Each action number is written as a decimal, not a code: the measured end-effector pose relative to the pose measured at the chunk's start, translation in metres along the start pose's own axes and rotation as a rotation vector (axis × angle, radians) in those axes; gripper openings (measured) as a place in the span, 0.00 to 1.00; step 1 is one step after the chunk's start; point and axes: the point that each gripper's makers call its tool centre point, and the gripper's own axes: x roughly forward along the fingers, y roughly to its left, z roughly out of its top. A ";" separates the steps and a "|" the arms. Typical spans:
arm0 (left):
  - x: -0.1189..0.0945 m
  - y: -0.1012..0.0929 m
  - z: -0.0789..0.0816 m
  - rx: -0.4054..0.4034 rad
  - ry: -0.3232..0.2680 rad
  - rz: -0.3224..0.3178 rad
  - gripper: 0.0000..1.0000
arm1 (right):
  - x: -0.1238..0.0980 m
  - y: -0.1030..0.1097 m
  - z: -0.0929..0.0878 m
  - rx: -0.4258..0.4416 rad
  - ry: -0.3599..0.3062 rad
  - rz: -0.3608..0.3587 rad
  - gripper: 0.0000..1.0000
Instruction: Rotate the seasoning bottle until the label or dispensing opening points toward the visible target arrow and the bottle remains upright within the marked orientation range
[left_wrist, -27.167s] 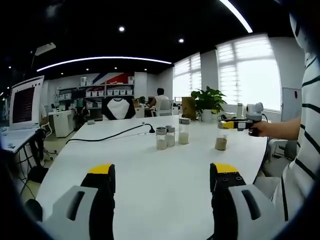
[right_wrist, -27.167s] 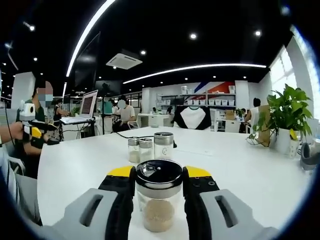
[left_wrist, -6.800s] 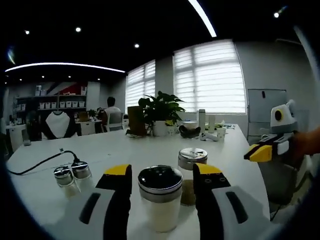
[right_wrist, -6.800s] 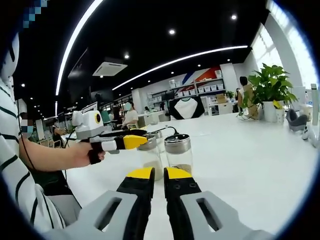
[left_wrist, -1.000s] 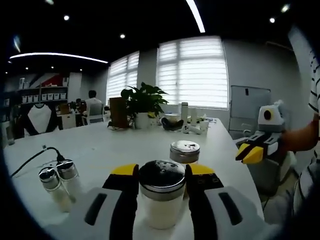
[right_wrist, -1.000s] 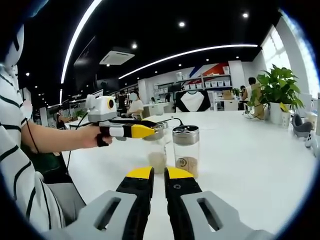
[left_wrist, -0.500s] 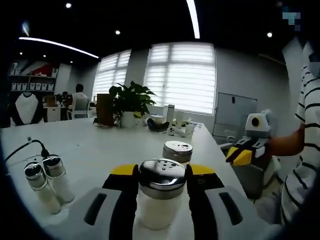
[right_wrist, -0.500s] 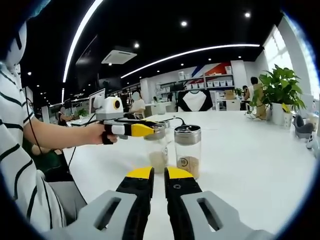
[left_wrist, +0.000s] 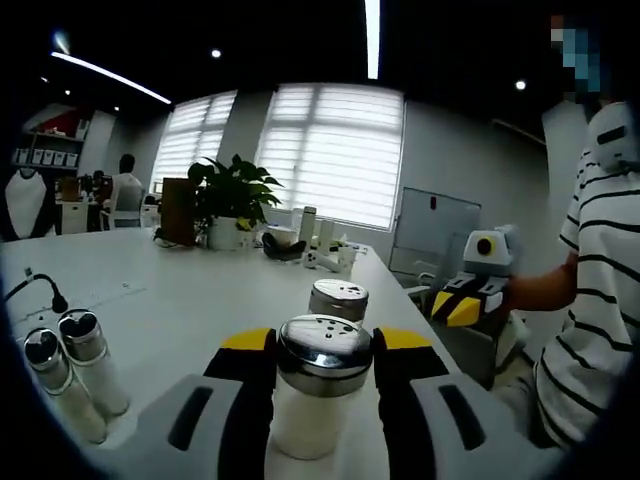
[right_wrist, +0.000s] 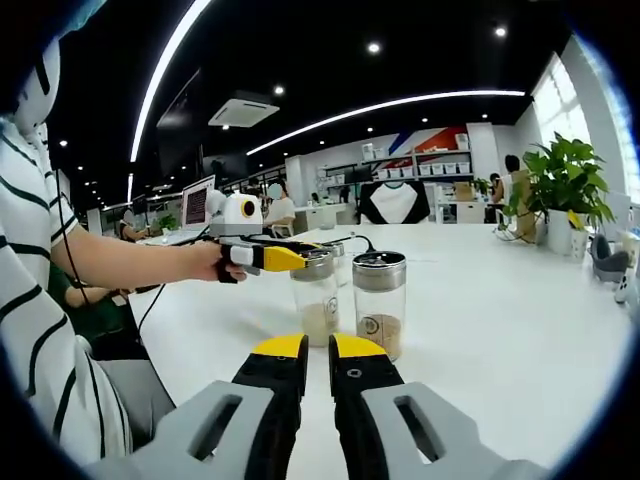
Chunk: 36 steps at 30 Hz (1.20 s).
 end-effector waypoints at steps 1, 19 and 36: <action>0.000 0.000 0.000 -0.003 -0.002 -0.007 0.40 | -0.001 0.000 0.000 0.002 -0.002 0.000 0.06; -0.003 0.000 0.010 0.025 -0.051 0.220 0.45 | 0.000 0.004 0.002 0.005 -0.013 -0.007 0.06; -0.006 -0.001 0.016 0.103 -0.086 0.489 0.50 | -0.004 0.000 0.004 0.016 -0.021 -0.045 0.06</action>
